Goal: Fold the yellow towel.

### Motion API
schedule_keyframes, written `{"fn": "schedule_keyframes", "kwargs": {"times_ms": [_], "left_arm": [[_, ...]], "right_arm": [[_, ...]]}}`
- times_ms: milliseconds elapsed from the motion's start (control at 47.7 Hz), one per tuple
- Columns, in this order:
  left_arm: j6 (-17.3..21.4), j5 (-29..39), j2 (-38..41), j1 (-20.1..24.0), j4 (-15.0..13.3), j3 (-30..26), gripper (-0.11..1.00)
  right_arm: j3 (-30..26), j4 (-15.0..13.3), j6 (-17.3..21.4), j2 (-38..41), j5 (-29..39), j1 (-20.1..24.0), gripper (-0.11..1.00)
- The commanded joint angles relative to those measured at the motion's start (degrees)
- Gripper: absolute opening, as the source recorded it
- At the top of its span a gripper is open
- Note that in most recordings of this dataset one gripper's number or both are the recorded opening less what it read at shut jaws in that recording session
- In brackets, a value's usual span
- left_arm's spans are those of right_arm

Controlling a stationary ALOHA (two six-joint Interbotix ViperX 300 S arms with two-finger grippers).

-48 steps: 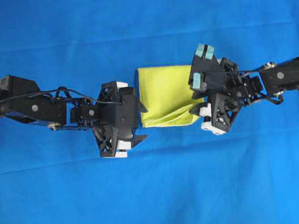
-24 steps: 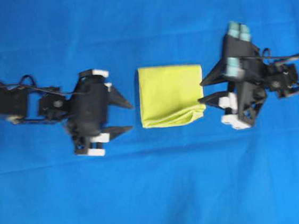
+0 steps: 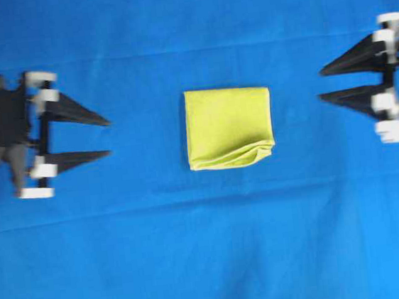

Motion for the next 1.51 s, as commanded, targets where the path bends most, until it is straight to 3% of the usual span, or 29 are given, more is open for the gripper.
{"fn": "schedule_keyframes", "kwargs": {"times_ms": [0, 273, 566, 797, 1489], "left_arm": [[0.1, -0.5, -4.7, 0.4, 0.0, 1.7, 0.51], [-1.3, -0.4, -18.5, 0.9, 0.0, 10.8, 0.51], [-2.3, 0.9, -28.4, 2.0, -0.4, 18.4, 0.50], [-4.7, 1.0, -28.5, 2.3, -0.3, 19.2, 0.50], [-4.8, 1.2, -28.8, 2.3, -0.3, 19.0, 0.50]], "right_arm": [[1.6, -0.6, -0.1, -4.9, -0.1, 0.0, 0.53], [10.1, -0.6, 0.0, -17.5, -0.1, -1.6, 0.53], [17.1, 0.1, 0.3, -20.7, -2.7, -5.2, 0.53], [18.2, 0.5, 0.3, -19.8, -5.2, -6.0, 0.53], [18.2, 0.6, 0.3, -19.8, -5.1, -6.0, 0.53]]}}
